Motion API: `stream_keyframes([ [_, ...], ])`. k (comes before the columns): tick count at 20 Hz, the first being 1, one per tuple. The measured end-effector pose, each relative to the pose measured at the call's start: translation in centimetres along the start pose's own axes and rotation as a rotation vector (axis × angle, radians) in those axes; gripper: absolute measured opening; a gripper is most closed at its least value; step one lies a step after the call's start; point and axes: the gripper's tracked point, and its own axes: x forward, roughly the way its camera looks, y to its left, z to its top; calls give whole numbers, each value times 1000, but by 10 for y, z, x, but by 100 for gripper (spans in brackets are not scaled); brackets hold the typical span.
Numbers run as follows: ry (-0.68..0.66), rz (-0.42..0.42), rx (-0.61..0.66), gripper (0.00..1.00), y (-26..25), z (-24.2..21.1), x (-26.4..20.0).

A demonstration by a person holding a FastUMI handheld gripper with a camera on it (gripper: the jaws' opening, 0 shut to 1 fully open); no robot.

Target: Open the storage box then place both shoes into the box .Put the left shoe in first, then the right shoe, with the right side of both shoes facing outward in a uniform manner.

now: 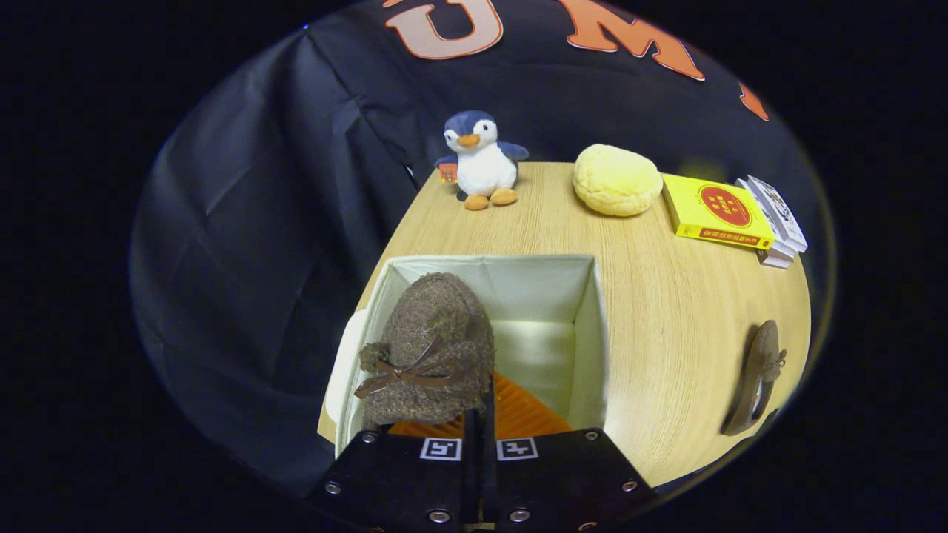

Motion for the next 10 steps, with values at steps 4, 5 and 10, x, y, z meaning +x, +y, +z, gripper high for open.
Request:
stream_keyframes([
  [4,77,-32,4,3,6,-18,28],
  [5,88,-38,3,3,7,-21,33],
  [10,175,-49,15,4,12,-37,51],
])
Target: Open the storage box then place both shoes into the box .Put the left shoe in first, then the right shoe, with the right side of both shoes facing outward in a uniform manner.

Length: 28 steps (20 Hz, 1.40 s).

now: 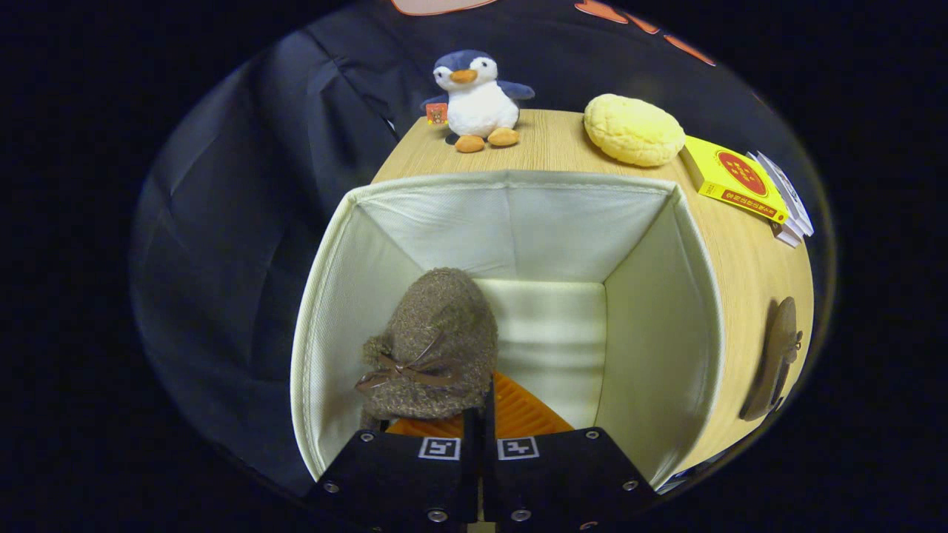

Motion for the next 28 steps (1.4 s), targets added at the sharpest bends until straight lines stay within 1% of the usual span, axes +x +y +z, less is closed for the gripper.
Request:
stream_keyframes([
  [1,12,24,10,5,4,-4,-1],
  [4,64,135,47,20,18,-15,-12],
  [5,68,172,55,21,19,-17,-21],
  [7,46,243,55,24,21,-11,-39],
  [9,10,294,47,30,13,-2,-62],
  [10,-13,315,44,37,7,3,-74],
  [11,-40,323,42,41,-3,8,-84],
  [12,-67,325,39,53,-17,14,-93],
  [13,-95,320,39,59,-32,19,-103],
  [14,-117,307,44,71,-50,23,-112],
  [15,-138,300,48,77,-65,25,-119],
  [16,-164,292,52,86,-81,28,-127],
  [18,-202,276,61,93,-112,29,-139],
  [20,-236,245,67,96,-148,29,-142],
  [22,-258,207,73,96,-183,23,-148],
  [25,-259,141,91,97,-237,5,-147],
  [28,-262,84,142,97,-288,-10,-144],
])
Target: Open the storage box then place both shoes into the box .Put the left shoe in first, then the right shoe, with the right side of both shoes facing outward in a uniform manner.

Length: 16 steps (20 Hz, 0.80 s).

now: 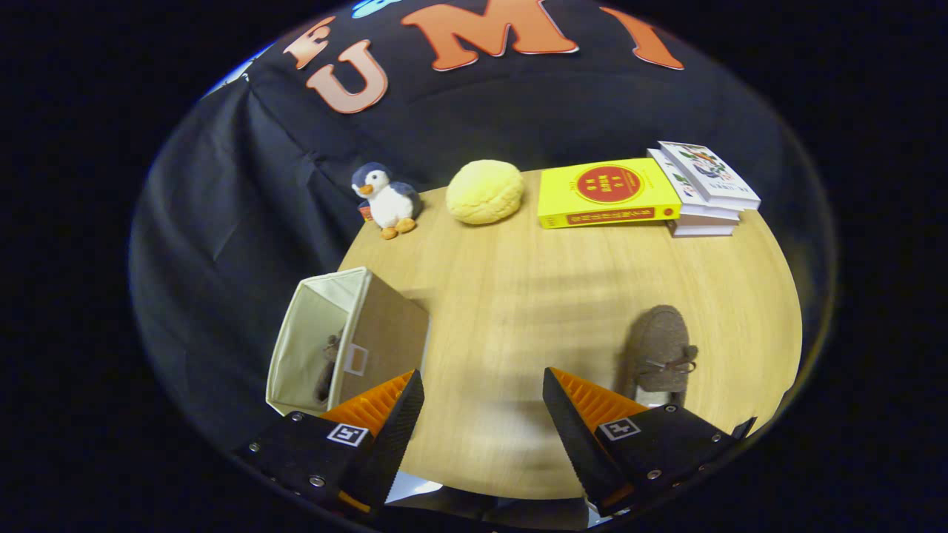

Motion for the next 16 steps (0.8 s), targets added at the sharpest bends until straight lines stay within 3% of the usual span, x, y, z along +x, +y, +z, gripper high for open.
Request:
stream_keyframes([
  [6,1,-128,19,95,-104,-23,-11],
  [9,35,-148,13,92,-137,-43,-8],
  [16,48,-166,-46,71,-188,-59,21],
])
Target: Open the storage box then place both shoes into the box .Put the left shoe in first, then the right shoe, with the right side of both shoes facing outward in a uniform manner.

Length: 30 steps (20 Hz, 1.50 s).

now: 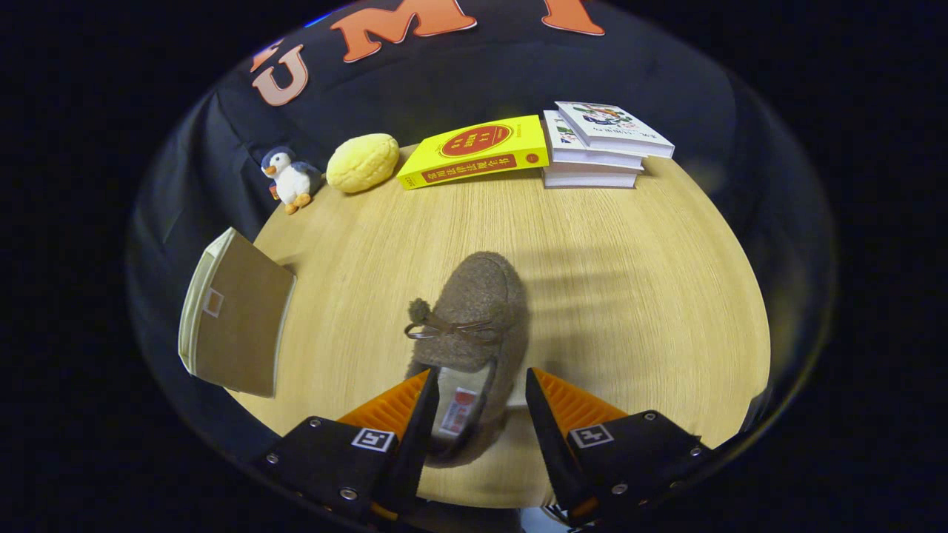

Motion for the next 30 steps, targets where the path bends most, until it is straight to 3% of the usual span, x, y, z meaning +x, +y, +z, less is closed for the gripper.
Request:
stream_keyframes([
  [4,-29,29,-34,56,5,-5,23],
  [7,-69,-46,-136,42,-4,-3,36],
  [11,-123,-101,-135,29,-13,8,47],
  [14,-131,-132,-94,7,-18,13,48],
  [19,-114,-139,18,4,-1,17,28],
  [30,-166,-134,-11,4,109,57,-28],
])
